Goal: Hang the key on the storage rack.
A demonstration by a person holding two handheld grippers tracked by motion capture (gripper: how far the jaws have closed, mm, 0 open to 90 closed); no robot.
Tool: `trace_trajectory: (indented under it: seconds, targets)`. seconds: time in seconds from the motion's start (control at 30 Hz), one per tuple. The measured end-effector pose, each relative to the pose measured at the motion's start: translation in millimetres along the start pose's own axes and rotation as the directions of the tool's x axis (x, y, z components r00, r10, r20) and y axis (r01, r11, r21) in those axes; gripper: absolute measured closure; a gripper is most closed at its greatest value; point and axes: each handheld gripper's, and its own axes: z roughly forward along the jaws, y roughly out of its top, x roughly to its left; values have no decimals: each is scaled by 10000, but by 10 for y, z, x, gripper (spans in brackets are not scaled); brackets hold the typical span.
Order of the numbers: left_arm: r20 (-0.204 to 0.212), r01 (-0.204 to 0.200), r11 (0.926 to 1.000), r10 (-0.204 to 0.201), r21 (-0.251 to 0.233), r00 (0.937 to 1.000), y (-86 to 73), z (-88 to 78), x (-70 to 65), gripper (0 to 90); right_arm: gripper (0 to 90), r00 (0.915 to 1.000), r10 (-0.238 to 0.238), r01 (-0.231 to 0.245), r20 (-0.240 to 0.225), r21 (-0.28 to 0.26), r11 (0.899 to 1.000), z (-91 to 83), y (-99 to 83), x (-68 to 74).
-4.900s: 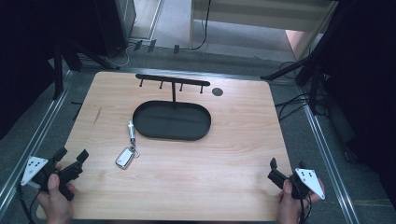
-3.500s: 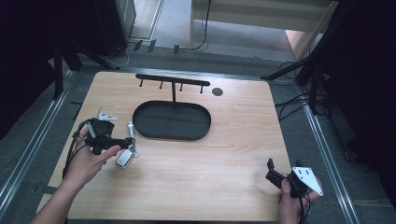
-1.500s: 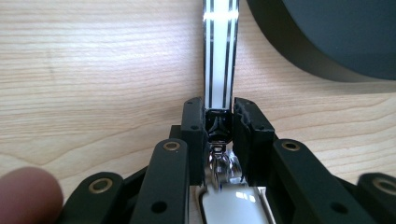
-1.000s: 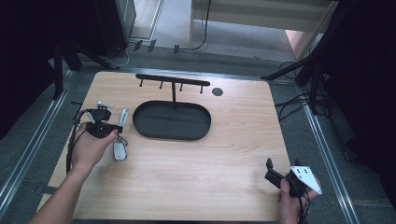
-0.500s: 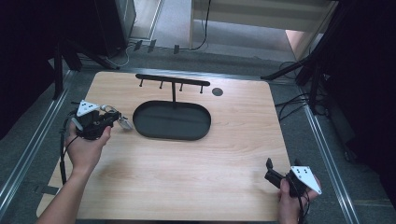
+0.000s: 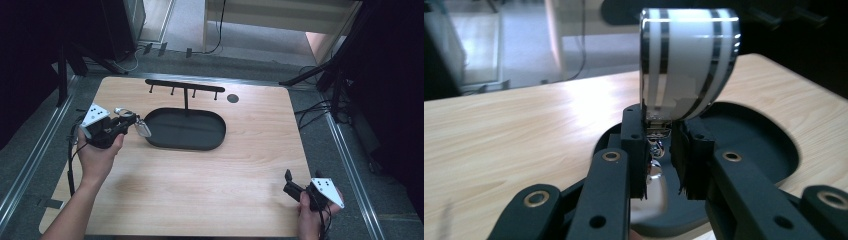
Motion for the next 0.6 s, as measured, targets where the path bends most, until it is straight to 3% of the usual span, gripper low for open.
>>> trace_trajectory:
  seconds: [0.23, 0.43, 0.6]
  targets:
    - [797, -433, 9990, 421, 134, 9959, 61, 175, -170, 771, 0, 10000, -3, 3, -11, 7, 10000, 0, 0, -2]
    - [1579, -893, 9954, 828, 345, 9840, 125, 377, -317, 771, 0, 10000, -73, 73, -11, -8, 10000, 2, 0, 1]
    - [2040, -1006, 9935, 876, 541, 9750, 185, 579, -361, 771, 0, 10000, -91, 91, -10, 8, 10000, 0, 0, 5]
